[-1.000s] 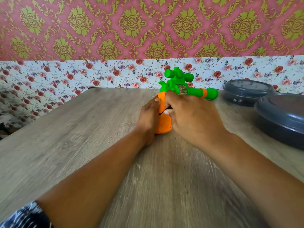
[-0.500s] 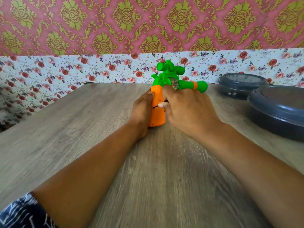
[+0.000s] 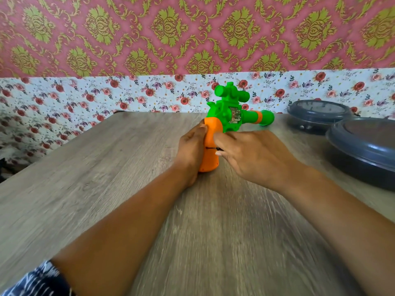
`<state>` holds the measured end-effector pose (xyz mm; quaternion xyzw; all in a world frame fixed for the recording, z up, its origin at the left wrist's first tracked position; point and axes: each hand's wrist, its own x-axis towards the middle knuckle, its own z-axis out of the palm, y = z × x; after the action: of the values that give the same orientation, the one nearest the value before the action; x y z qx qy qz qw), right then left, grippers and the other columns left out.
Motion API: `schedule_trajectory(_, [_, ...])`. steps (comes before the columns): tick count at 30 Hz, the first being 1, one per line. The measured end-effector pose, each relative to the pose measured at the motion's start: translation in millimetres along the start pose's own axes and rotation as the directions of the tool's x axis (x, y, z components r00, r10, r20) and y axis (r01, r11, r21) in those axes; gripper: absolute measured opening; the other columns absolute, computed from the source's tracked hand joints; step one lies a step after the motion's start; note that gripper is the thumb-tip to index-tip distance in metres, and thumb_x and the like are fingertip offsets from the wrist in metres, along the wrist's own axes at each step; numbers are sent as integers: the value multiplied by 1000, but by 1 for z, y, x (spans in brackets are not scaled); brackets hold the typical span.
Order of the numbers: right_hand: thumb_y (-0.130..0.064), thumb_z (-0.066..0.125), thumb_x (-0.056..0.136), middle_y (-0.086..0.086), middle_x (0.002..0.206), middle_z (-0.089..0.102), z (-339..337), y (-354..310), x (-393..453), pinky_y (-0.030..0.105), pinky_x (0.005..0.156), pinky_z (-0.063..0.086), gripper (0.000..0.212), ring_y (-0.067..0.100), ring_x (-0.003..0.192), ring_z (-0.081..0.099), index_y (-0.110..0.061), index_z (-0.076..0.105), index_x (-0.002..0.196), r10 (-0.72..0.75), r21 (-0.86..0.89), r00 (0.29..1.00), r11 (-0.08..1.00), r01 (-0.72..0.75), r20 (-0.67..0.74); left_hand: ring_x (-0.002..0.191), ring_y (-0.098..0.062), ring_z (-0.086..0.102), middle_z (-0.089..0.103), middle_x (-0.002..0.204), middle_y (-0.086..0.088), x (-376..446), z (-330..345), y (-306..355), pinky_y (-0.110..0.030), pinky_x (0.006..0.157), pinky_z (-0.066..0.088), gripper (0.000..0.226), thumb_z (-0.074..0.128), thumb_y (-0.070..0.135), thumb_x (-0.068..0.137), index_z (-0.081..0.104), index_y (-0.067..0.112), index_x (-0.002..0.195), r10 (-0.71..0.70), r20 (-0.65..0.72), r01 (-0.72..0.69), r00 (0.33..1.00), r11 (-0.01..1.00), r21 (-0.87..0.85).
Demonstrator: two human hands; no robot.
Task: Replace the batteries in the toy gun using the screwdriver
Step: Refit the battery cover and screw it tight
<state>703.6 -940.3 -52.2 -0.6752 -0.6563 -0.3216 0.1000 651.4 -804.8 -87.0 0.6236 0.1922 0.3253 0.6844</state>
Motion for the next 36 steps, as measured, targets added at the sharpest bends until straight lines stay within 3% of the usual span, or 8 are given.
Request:
schedule_trajectory(9, [-19, 56, 89, 8, 67, 59, 13, -14, -3, 33, 57, 39, 12, 25, 61, 52, -11, 51, 81, 411, 430, 909, 811, -397, 66, 76, -2, 56, 61, 85, 11, -13, 5, 9, -20, 72, 45, 26, 37, 19, 100, 60, 32, 100, 133, -34, -127, 990, 980, 152])
schedule_trajectory(11, [-16, 56, 89, 0, 57, 50, 14, -19, -5, 21, 45, 32, 18, 12, 48, 43, -12, 48, 74, 609, 646, 753, 474, -599, 250, 98, -8, 59, 62, 109, 9, -17, 8, 10, -22, 84, 43, 31, 38, 22, 101, 57, 29, 124, 142, -46, -129, 989, 969, 209])
schedule_trajectory(13, [-16, 52, 93, 1, 50, 43, 10, -23, -5, 17, 36, 23, 22, 7, 34, 31, -12, 45, 73, 611, 741, 528, -148, -655, 589, 117, -15, 54, 58, 129, 2, -19, 8, 11, -25, 96, 40, 37, 38, 25, 100, 49, 24, 136, 142, -57, -122, 988, 957, 263])
schedule_trajectory(15, [-18, 50, 95, 4, 52, 42, 7, -27, -6, 13, 35, 19, 23, 6, 29, 26, -12, 43, 74, 510, 673, 457, -410, -615, 729, 118, -20, 56, 59, 131, -5, -18, 7, 10, -32, 100, 42, 38, 39, 27, 100, 49, 23, 137, 133, -66, -113, 989, 962, 250])
schedule_trajectory(21, [-20, 48, 94, -2, 64, 54, 16, -23, -7, 23, 48, 33, 11, 2, 41, 41, -19, 46, 84, 594, 734, 659, 162, -660, 462, 101, -16, 56, 58, 110, 2, -16, 5, 11, -29, 85, 42, 38, 38, 27, 100, 48, 22, 136, 81, -113, -61, 990, 983, 171])
schedule_trajectory(27, [-22, 48, 91, 2, 77, 62, 13, -3, -18, 32, 54, 47, 14, 26, 65, 60, -10, 54, 93, 311, 357, 950, 891, -281, -30, 106, -17, 59, 62, 124, -3, -17, 8, 11, -26, 76, 47, 39, 37, 30, 100, 49, 25, 137, 56, -103, -36, 993, 982, 183])
schedule_trajectory(32, [-24, 42, 87, 4, 58, 59, 11, -1, -18, 21, 41, 30, 22, 24, 46, 55, -8, 56, 81, 111, 12, 987, 994, -111, -117, 111, -18, 60, 63, 124, -3, -21, 11, 9, -35, 93, 50, 38, 38, 26, 101, 49, 23, 137, 99, -86, -83, 991, 982, 167])
schedule_trajectory(36, [-17, 51, 89, 10, 58, 60, 14, -7, -17, 26, 44, 29, 16, 29, 46, 55, -4, 55, 81, 281, 202, 956, 944, -261, -78, 116, -18, 57, 60, 128, -1, -22, 14, 9, -42, 104, 44, 36, 39, 24, 100, 49, 31, 134, 149, -94, -128, 984, 972, 199])
